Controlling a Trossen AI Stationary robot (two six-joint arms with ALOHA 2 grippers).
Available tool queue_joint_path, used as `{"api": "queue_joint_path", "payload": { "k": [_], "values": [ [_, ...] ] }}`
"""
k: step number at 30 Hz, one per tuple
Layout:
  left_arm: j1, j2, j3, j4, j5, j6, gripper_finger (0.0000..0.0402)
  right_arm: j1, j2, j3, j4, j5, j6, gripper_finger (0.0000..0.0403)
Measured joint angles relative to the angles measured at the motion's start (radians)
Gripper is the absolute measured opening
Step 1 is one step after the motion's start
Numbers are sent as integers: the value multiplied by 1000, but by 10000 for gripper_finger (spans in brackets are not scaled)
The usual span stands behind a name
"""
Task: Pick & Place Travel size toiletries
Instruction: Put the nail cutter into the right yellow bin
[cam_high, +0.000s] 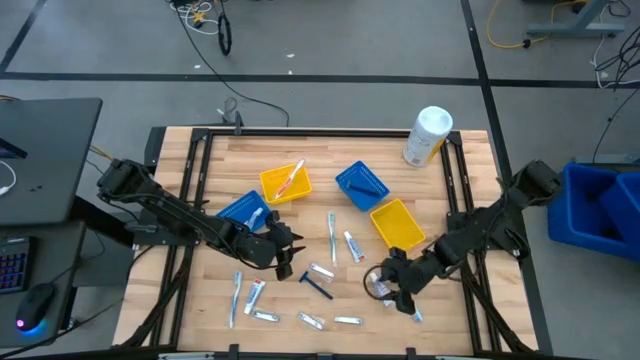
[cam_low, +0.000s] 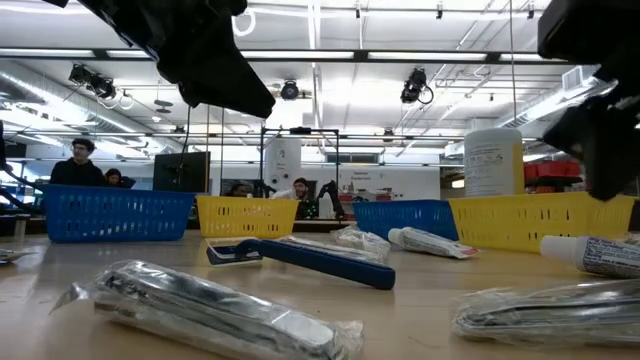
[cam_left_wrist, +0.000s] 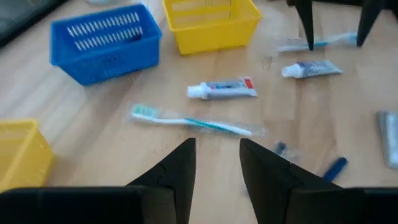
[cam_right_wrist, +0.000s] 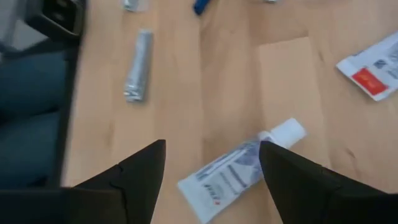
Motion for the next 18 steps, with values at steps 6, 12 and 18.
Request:
{"api": "queue_joint_path", "payload": {
  "k": [6, 12, 18],
  "values": [
    [3, -63, 28, -6, 12, 73, 132, 19, 38, 0, 0, 72, -8, 260],
    [-1, -133, 28, -29, 63, 72, 132, 19, 53, 0, -27, 71, -8, 251],
    [-1, -124, 29, -49, 73, 58, 132, 25, 59, 0, -25, 71, -9, 269]
  ]
}}
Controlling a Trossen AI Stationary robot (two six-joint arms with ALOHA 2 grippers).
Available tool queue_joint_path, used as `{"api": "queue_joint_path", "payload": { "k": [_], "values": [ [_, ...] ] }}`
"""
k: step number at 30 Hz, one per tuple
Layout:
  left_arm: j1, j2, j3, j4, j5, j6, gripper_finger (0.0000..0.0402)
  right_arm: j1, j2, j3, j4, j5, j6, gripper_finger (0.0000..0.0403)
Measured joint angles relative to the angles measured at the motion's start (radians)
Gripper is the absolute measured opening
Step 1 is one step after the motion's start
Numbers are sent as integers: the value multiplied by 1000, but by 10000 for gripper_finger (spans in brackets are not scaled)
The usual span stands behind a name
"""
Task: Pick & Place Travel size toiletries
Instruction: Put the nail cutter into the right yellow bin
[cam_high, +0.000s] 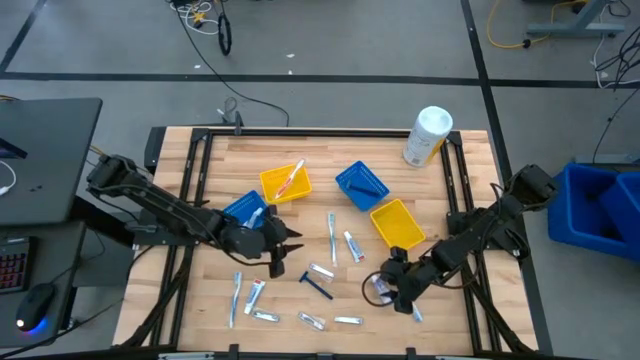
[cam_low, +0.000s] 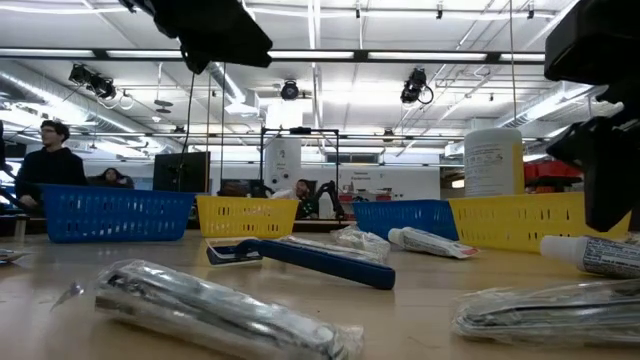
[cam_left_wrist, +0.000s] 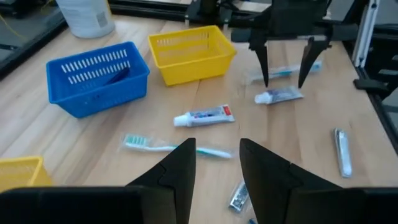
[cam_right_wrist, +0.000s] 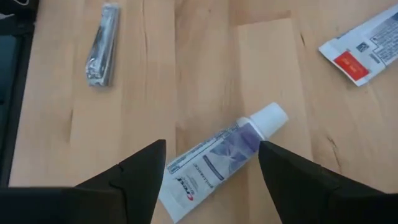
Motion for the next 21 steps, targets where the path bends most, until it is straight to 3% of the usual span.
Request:
{"api": "queue_joint_path", "payload": {
  "k": [7, 15, 21],
  "values": [
    [0, 4, -1, -86, 16, -43, 132, -6, 0, 0, 68, 25, -99, 270],
    [0, 3, -9, -94, 1, -90, 132, -7, -3, 0, 79, 29, -118, 256],
    [0, 3, -10, -86, -10, -90, 132, -22, -3, 0, 169, 62, -221, 252]
  ]
}}
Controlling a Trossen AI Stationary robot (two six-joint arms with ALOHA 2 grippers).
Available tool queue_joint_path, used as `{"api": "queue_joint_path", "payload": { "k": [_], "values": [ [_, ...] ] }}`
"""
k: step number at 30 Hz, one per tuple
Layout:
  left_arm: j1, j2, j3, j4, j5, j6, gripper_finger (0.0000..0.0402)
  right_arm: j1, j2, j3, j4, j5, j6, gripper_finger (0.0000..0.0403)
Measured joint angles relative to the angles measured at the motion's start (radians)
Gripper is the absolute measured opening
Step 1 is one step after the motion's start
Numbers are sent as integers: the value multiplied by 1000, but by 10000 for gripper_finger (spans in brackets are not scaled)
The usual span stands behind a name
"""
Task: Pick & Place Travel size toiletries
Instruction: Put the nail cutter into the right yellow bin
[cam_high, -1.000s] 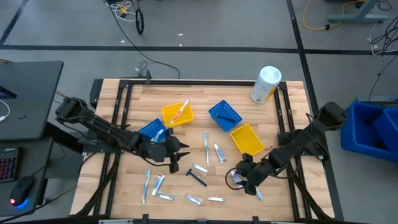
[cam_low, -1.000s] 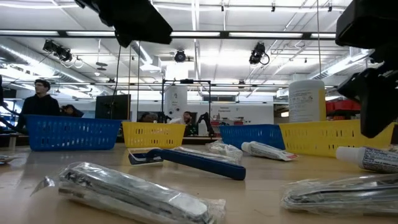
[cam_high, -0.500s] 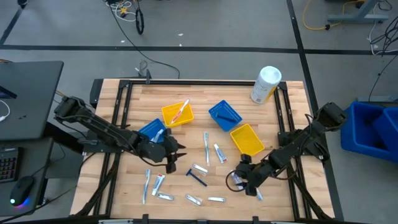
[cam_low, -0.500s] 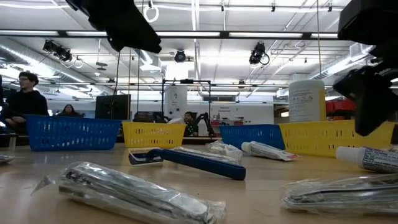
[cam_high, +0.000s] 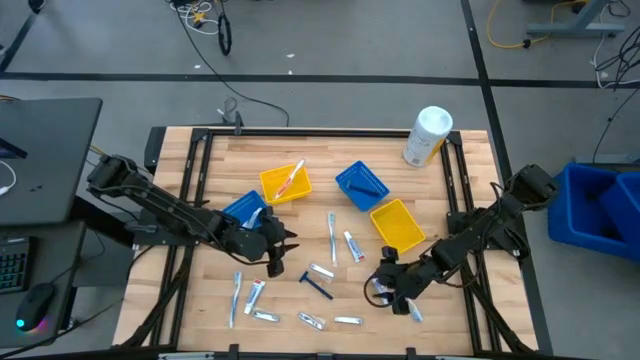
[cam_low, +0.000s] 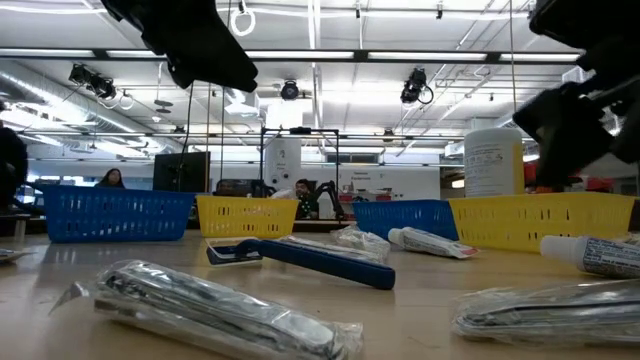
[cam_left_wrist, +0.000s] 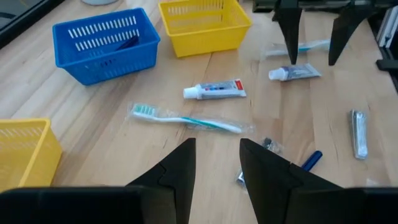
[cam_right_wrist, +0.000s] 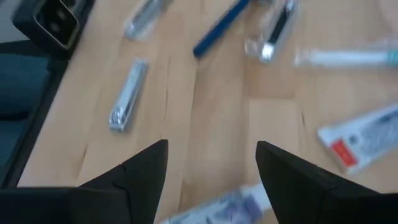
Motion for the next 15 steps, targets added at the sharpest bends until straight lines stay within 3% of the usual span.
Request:
{"api": "queue_joint_path", "payload": {
  "k": [9, 15],
  "values": [
    [-35, 0, 0, 1, 16, -11, 132, -30, 0, 0, 66, 75, -108, 264],
    [-67, 0, 0, 1, -88, -23, 132, -83, 0, 0, 172, 95, -244, 255]
  ]
}}
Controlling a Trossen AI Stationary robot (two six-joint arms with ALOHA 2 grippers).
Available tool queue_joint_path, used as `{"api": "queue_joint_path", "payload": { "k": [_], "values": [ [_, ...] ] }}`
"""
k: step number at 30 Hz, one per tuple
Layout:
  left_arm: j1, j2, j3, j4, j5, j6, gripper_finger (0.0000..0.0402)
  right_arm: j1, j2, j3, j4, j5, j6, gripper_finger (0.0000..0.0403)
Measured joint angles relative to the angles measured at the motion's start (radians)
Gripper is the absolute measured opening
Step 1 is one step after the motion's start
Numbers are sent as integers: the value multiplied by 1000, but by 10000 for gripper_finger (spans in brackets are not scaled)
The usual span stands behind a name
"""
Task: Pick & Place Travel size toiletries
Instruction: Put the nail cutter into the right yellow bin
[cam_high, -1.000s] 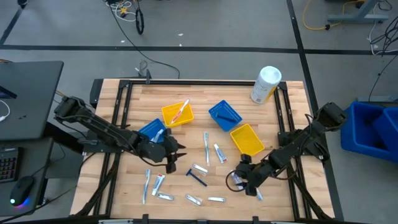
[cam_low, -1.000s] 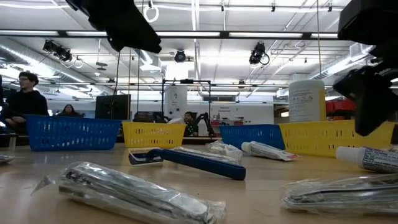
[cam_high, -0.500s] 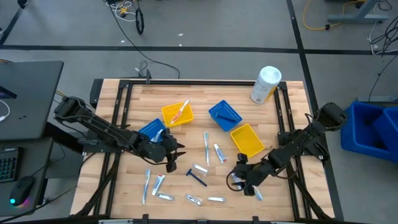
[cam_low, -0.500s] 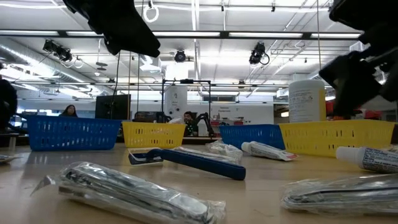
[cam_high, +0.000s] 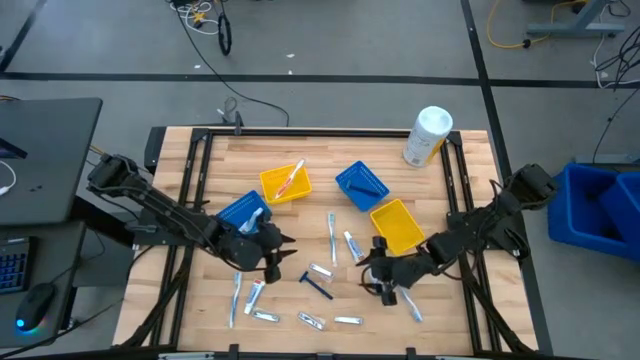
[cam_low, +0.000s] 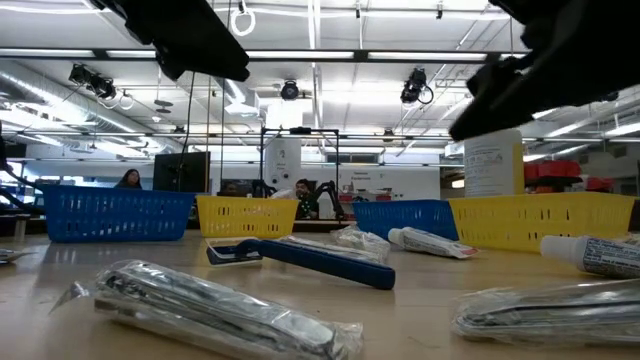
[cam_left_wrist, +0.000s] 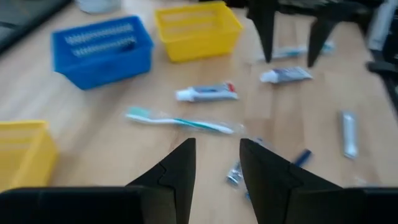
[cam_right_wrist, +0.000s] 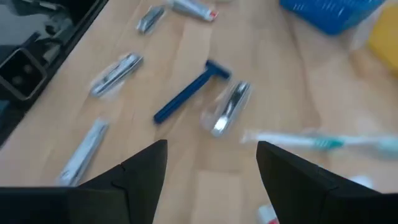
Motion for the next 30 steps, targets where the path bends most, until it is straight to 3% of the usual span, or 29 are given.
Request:
{"api": "queue_joint_path", "payload": {
  "k": [5, 10, 15, 22, 26, 30],
  "values": [
    [-5, 0, 0, -1, -115, -38, 132, -57, 0, 0, 75, -9, -34, 250],
    [-5, 0, 0, 0, -136, -84, 132, -116, 81, 0, 330, -103, -86, 256],
    [-5, 0, 0, 0, -128, -156, 132, -144, 218, 5, 497, -98, -134, 250],
    [-6, 1, 0, 8, -118, -191, 132, -172, 407, 164, 369, -62, -80, 240],
    [-6, 1, 0, 11, -121, -193, 132, -175, 442, 263, 195, 1, 1, 243],
    [-6, 1, 0, 14, -121, -193, 132, -186, 461, 294, 160, -3, 5, 238]
  ]
}}
